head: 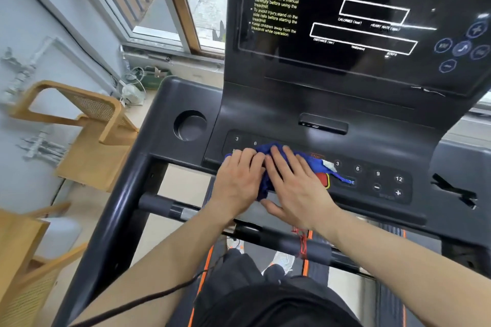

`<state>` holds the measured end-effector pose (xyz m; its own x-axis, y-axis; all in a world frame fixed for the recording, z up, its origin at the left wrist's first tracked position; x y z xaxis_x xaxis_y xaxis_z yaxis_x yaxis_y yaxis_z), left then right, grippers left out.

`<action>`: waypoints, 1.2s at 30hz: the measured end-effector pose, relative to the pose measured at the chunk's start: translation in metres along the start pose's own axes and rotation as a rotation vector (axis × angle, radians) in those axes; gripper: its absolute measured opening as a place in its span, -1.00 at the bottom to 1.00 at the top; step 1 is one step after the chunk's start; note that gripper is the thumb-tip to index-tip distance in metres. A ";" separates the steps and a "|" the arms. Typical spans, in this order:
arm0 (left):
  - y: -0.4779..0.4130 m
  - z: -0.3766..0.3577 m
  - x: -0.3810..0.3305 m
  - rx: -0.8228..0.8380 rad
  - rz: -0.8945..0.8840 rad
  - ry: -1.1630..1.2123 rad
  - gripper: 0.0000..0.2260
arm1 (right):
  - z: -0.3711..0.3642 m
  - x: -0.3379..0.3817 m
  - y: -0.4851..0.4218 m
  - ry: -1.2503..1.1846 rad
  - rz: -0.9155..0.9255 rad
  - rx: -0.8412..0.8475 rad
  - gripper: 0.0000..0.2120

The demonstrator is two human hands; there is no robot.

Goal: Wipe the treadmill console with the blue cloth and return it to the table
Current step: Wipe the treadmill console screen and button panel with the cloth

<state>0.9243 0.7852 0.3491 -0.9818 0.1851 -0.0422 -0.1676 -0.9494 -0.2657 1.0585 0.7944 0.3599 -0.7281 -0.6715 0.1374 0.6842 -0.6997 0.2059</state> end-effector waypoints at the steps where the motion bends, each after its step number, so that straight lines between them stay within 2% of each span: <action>1: -0.004 0.003 0.013 -0.035 0.041 -0.022 -0.83 | 0.003 0.004 -0.012 -0.013 0.010 -0.002 -0.14; 4: -0.016 0.012 0.048 -0.065 0.225 -0.104 -0.91 | 0.014 0.015 -0.057 -0.050 0.048 -0.004 -0.12; 7: -0.030 0.010 0.057 -0.018 0.279 -0.171 -0.90 | 0.020 0.012 -0.078 -0.076 0.065 0.001 -0.15; 11: -0.044 -0.004 0.018 0.102 0.133 -0.161 -0.77 | 0.014 -0.024 -0.042 -0.072 -0.007 -0.032 -0.18; 17: -0.073 -0.010 -0.097 0.091 -0.132 0.015 -0.80 | 0.000 -0.101 0.054 -0.161 -0.266 -0.061 -0.19; 21: -0.082 -0.018 -0.132 0.128 -0.244 0.074 -0.73 | -0.003 -0.119 0.091 -0.210 -0.369 -0.092 -0.19; 24: -0.080 -0.019 -0.111 0.186 -0.311 0.096 -0.65 | 0.000 -0.104 0.078 -0.225 -0.402 -0.102 -0.15; 27: -0.067 -0.015 -0.063 0.216 -0.316 -0.030 -0.62 | 0.007 -0.069 0.041 -0.213 -0.309 -0.097 -0.12; 30: -0.053 0.007 -0.018 0.074 -0.308 -0.093 -0.68 | 0.012 -0.029 0.001 -0.232 -0.238 -0.107 -0.09; 33: -0.050 0.020 -0.006 -0.062 -0.254 -0.061 -0.72 | 0.009 -0.012 -0.011 -0.228 -0.239 -0.105 -0.08; 36: -0.057 0.011 -0.021 -0.033 -0.186 0.051 -0.73 | 0.003 -0.029 0.007 -0.197 -0.241 -0.132 -0.13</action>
<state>0.9538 0.8329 0.3756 -0.9281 0.3703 -0.0378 -0.3423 -0.8889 -0.3044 1.0847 0.8095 0.3603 -0.8550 -0.4318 0.2874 0.4814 -0.8669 0.1295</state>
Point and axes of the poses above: each hand's wrist, its own y-axis away from the middle knuckle, its own z-axis out of the back of the hand, x = y × z, the point moved 5 cm from there along -y, towards the middle knuckle, and after that the axes turned 6 degrees about -y, right-handed, at the moved point
